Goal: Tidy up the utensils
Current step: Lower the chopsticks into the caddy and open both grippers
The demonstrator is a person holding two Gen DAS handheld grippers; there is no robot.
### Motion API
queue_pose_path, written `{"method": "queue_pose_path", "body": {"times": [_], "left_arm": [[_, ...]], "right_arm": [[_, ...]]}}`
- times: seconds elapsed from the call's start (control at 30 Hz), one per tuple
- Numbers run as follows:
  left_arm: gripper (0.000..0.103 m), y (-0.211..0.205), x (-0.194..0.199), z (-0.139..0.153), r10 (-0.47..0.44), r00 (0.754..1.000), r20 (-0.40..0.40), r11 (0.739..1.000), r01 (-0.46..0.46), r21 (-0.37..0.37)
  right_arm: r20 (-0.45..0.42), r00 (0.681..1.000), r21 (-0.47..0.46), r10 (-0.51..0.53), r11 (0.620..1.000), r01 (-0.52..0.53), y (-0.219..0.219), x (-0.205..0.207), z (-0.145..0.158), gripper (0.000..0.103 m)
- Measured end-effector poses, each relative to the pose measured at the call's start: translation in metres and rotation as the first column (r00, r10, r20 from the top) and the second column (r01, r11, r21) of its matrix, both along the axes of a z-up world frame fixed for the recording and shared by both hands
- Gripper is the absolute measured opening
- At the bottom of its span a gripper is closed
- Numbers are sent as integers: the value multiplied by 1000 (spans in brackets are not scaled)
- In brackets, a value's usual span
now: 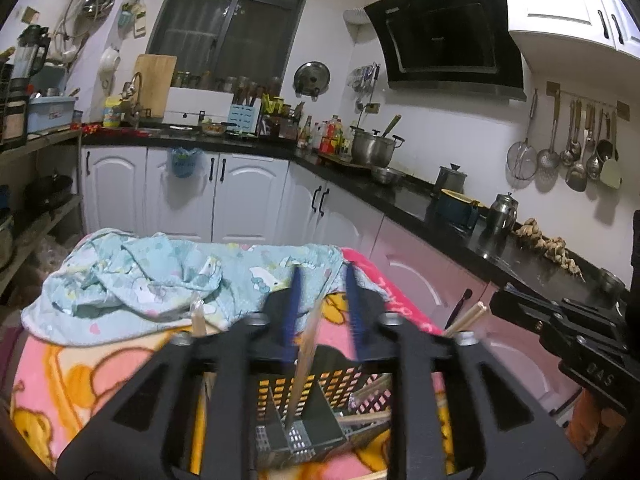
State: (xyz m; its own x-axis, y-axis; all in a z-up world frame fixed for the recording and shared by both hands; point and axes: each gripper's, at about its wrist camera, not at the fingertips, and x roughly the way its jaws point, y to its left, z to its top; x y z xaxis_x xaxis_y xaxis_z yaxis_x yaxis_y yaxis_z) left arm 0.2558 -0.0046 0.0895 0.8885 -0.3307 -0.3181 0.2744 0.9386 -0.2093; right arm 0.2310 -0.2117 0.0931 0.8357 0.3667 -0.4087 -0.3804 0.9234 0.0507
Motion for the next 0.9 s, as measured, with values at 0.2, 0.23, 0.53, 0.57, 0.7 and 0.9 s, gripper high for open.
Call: {"method": "queue_pose_path", "body": {"times": [0.2, 0.23, 0.53, 0.57, 0.7, 0.9], "left_arm": [[59, 14, -11, -1, 41, 999, -13, 999, -41, -24], [66, 18, -14, 0, 49, 999, -11, 998, -49, -31], [92, 39, -40, 4, 88, 996, -25, 994, -89, -58], [92, 40, -43, 4, 90, 996, -24, 994, -91, -58], [92, 45, -54, 3, 86, 996, -28, 994, -88, -69], [92, 51, -69, -3, 88, 995, -42, 993, -91, -75]], "right_arm": [[-4, 1000, -4, -18, 1000, 18, -2, -2, -7, 32], [-2, 1000, -5, -19, 1000, 19, -2, -3, -7, 32], [31, 999, -28, -18, 999, 19, -3, -17, -7, 52], [34, 999, -32, -16, 999, 18, -2, -19, -7, 52], [39, 999, -34, -9, 999, 11, -3, -26, -7, 56], [45, 999, -31, 1, 1000, 1, -4, -39, -7, 58]]}}
